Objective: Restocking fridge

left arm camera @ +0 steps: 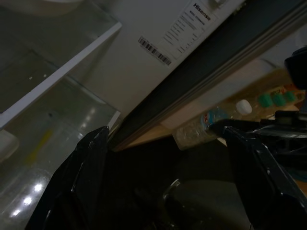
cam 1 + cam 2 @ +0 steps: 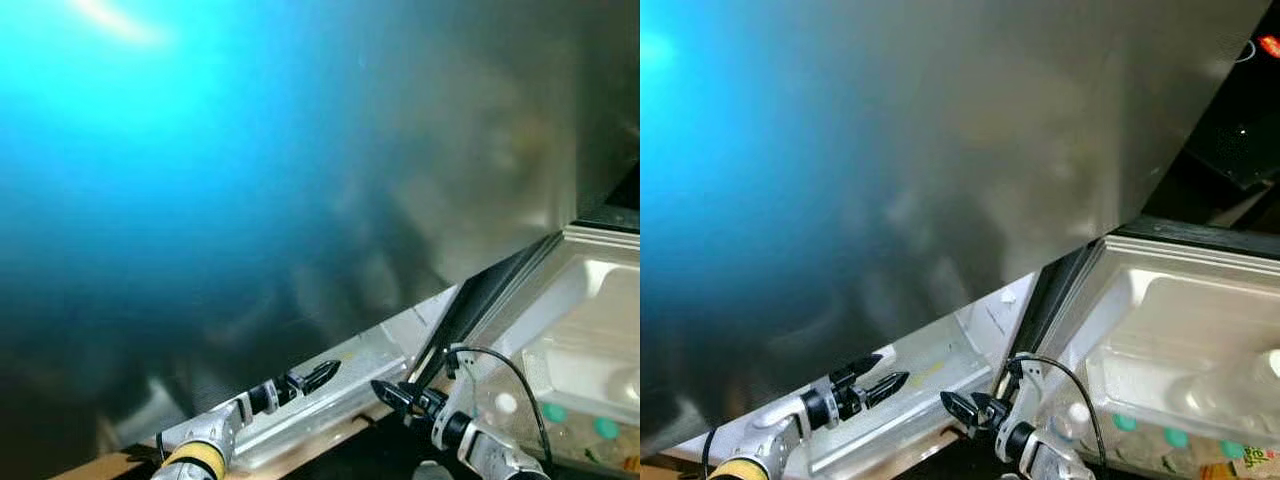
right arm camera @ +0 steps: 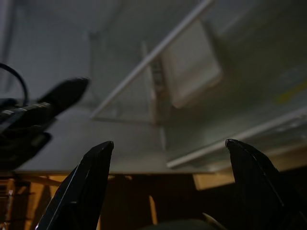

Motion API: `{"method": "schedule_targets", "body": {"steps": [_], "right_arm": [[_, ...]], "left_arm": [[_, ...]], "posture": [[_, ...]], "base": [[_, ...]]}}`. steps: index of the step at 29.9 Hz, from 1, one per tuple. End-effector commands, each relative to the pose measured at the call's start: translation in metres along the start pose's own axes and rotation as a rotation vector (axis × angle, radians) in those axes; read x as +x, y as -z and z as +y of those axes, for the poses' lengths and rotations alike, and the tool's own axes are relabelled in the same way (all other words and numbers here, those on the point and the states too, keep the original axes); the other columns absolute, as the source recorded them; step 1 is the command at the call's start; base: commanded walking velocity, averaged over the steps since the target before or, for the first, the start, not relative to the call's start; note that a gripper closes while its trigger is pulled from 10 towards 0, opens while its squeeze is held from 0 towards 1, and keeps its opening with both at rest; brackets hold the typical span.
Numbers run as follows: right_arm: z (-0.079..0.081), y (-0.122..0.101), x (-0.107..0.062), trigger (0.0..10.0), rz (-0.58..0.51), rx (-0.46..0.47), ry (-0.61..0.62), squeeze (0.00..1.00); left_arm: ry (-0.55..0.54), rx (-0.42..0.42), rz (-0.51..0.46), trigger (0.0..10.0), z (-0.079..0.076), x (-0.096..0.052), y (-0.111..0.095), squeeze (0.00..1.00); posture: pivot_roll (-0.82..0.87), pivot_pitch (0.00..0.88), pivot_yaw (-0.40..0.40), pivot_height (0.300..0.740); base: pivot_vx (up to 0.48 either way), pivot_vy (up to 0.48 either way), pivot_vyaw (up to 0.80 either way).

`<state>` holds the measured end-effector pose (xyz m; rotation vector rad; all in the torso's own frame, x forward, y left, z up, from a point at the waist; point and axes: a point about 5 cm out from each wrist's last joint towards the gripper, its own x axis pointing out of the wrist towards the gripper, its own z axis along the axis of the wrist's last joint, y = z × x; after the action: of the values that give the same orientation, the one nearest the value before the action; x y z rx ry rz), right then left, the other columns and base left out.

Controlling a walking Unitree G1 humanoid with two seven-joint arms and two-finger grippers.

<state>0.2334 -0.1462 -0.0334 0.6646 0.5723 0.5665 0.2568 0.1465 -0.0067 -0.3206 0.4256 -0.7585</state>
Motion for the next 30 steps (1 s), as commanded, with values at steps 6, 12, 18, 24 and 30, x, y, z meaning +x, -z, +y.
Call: {"method": "schedule_targets", "body": {"steps": [6,12,18,24,30], "right_arm": [[-0.006,0.013,-0.009,10.0,0.033,0.031,0.032,0.0],[-0.01,0.02,-0.014,10.0,0.068,0.03,0.072,0.0],[-0.02,0.035,-0.025,10.0,0.133,0.016,0.198,0.0],[-0.028,0.057,-0.039,10.0,0.276,-0.055,0.324,0.0],[-0.04,0.073,-0.06,10.0,0.31,-0.028,0.495,0.0]], "left_arm": [[-0.097,-0.007,0.057,10.0,0.011,-0.014,0.012,0.0],[-0.149,-0.032,0.082,10.0,0.016,-0.023,0.019,0.0],[-0.235,-0.082,0.132,10.0,0.021,-0.034,0.035,0.0],[-0.363,-0.163,0.175,10.0,0.026,-0.048,0.051,0.0],[-0.485,-0.263,0.187,10.0,0.03,-0.068,0.068,0.0]], "posture": [[0.0,0.113,0.028,0.734],[0.0,0.109,0.027,0.74],[0.0,0.1,0.025,0.74],[-0.01,0.094,0.024,0.74],[-0.01,0.096,0.025,0.74]], "base": [[0.0,0.0,0.0],[0.0,0.0,0.0],[0.0,0.0,0.0],[-0.305,0.0,0.0],[-0.477,0.0,0.0]]}}
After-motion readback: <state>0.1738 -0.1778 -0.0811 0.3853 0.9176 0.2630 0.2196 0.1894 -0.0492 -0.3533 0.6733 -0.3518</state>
